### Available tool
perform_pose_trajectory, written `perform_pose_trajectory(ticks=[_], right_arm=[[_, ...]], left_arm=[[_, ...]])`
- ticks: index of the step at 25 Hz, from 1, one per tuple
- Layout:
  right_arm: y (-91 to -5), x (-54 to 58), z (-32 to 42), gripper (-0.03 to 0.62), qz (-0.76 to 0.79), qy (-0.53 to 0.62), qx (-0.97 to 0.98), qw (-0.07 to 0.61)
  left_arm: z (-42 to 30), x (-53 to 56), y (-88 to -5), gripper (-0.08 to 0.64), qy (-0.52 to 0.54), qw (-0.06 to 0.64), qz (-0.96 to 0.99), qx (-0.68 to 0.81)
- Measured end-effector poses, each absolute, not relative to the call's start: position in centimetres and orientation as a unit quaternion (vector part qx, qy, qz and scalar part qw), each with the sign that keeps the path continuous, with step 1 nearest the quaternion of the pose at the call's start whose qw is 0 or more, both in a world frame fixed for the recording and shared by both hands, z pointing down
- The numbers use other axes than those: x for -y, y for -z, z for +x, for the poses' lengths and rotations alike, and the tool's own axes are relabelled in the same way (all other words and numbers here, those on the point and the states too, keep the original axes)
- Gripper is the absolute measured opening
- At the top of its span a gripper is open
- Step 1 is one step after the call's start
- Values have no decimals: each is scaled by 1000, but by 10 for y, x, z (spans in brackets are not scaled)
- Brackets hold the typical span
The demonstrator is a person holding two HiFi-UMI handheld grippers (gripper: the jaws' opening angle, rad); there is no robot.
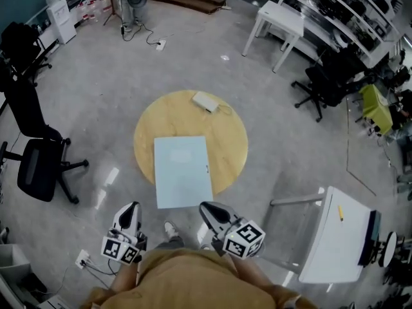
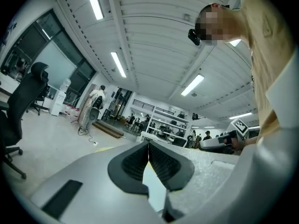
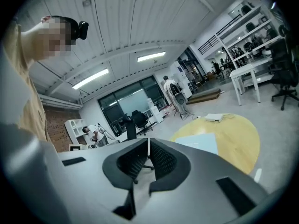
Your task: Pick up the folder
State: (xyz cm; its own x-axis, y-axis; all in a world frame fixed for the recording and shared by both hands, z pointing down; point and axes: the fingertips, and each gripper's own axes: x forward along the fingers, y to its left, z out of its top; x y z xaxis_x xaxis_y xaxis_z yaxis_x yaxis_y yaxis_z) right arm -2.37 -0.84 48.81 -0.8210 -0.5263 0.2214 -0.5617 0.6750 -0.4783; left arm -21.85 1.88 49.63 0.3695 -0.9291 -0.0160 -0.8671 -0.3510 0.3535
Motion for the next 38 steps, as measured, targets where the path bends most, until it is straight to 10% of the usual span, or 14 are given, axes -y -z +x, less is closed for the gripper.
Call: perform_pose_trajectory(ticks=[38], right_arm=[[-574,104,54,66,294,-359,884,53]], left_arm=[[-169,73,-600,5,73,294,797,523]])
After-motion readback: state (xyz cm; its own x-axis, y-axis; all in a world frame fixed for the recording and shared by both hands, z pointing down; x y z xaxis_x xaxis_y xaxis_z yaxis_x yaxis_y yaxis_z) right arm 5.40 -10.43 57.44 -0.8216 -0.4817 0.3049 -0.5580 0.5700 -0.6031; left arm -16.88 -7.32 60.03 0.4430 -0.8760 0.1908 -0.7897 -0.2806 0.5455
